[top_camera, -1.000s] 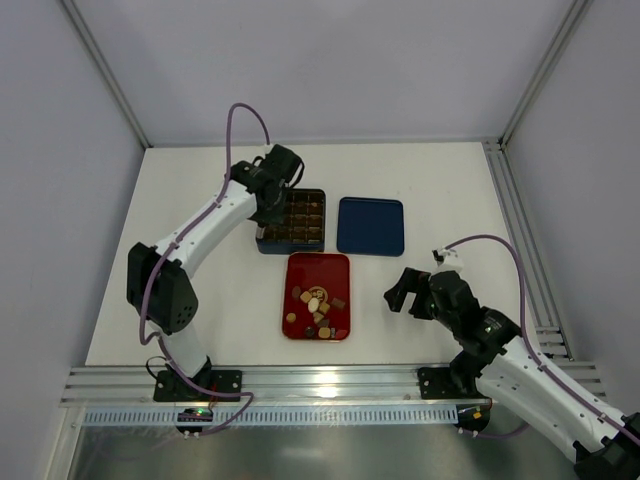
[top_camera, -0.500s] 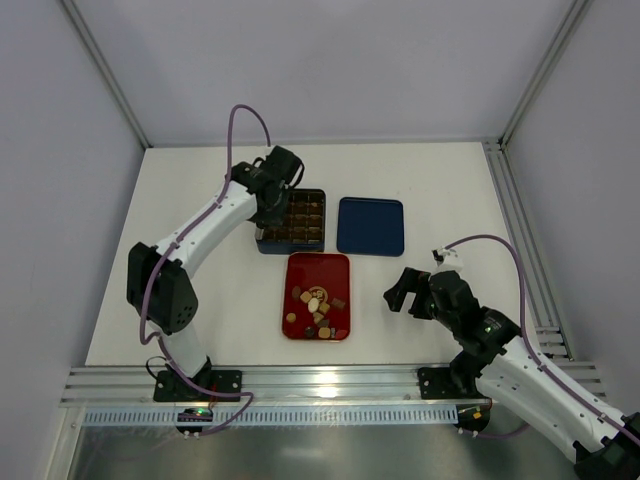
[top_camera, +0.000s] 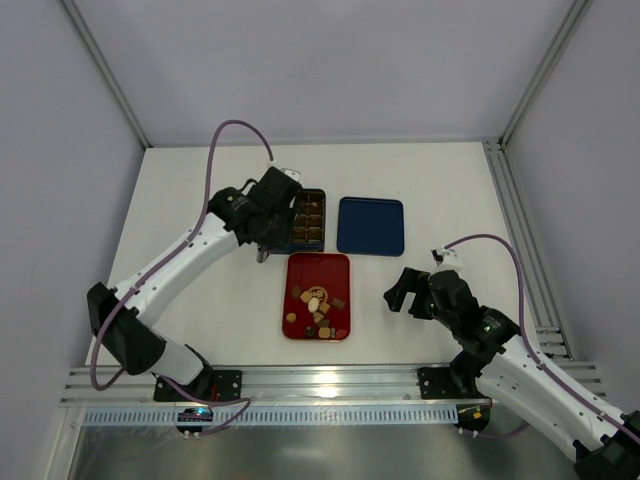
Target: Pack the chocolate
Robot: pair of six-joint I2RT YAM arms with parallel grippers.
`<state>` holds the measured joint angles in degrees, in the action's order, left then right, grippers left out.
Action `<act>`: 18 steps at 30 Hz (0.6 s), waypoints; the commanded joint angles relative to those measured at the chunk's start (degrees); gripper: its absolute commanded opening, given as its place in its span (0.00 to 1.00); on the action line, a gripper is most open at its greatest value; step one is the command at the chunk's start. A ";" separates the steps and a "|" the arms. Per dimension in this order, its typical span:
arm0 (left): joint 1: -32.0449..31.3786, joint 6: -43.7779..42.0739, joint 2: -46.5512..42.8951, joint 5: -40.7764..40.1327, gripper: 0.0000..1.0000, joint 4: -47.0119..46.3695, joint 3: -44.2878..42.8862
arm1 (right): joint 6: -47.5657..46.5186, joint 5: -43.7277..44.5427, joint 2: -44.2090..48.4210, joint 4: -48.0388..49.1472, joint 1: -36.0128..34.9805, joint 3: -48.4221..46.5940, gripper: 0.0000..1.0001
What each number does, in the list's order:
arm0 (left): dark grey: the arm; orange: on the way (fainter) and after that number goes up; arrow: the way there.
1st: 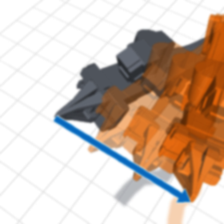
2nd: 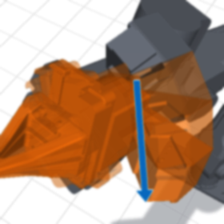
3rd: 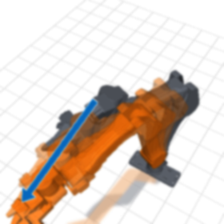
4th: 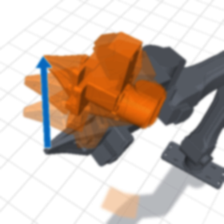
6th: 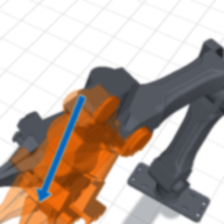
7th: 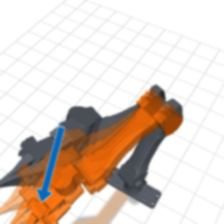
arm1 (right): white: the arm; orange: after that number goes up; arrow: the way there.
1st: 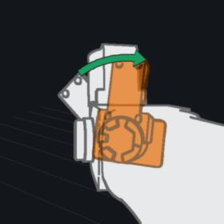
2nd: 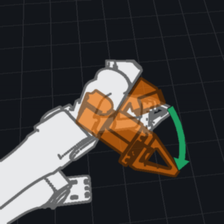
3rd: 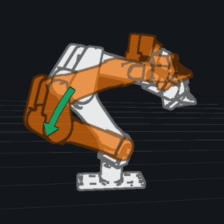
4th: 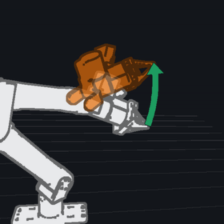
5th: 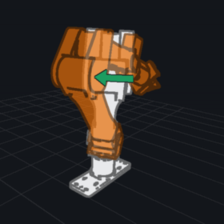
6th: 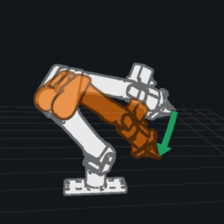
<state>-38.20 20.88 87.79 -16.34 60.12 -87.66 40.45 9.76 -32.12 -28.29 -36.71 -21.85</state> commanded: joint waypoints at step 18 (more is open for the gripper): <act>-28.76 15.50 -13.61 -0.54 0.42 1.41 15.84 | 0.42 1.67 2.59 -0.45 -0.20 -0.57 1.00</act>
<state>-64.31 32.67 75.61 -16.27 61.76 -73.67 40.51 10.15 -30.20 -28.97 -36.71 -21.85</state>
